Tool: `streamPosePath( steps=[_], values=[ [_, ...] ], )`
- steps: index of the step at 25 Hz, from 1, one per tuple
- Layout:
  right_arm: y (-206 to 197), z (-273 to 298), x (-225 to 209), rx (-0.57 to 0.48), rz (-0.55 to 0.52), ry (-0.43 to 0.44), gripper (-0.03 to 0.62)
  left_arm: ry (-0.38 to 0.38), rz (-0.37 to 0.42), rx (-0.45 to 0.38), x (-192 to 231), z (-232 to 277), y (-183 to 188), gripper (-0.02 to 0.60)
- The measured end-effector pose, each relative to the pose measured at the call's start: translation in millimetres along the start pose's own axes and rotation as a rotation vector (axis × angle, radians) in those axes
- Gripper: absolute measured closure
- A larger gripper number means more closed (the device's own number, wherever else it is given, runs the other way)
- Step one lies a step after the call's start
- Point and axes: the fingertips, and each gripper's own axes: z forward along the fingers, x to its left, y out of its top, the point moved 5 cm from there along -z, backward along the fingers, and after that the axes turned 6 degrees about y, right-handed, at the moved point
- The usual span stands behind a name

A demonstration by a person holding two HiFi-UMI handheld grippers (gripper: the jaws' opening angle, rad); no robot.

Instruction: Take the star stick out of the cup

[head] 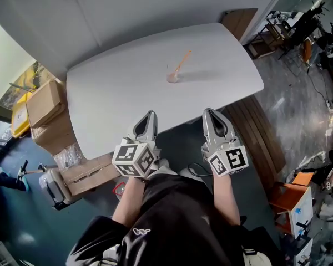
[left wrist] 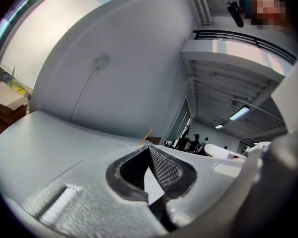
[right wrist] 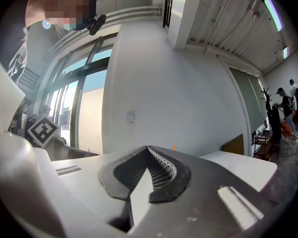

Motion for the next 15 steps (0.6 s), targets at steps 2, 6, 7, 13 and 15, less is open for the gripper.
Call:
streamPosePath(
  steps=[2,6,7,13,15],
  values=[
    [-1,3,-1,0.0,0.007,0.004,0.588,0.004,0.004,0.005,1,1,1,0.58],
    [-10,8,-7,0.019,0.028,0.015,0.588,0.025,0.005,0.022,4,8,-2,0.58],
    [-12,8,-9,0.024,0.033,0.018,0.588,0.03,0.005,0.027,4,10,-5,0.58],
    [-19,19,-33,0.039,0.057,0.04,0.588,0.043,0.0,0.021,-4,29,-7,0.58],
    [-21,26,-38,0.047,0.063,0.049,0.588,0.043,0.025,0.018,-4,35,-5,0.58]
  ],
)
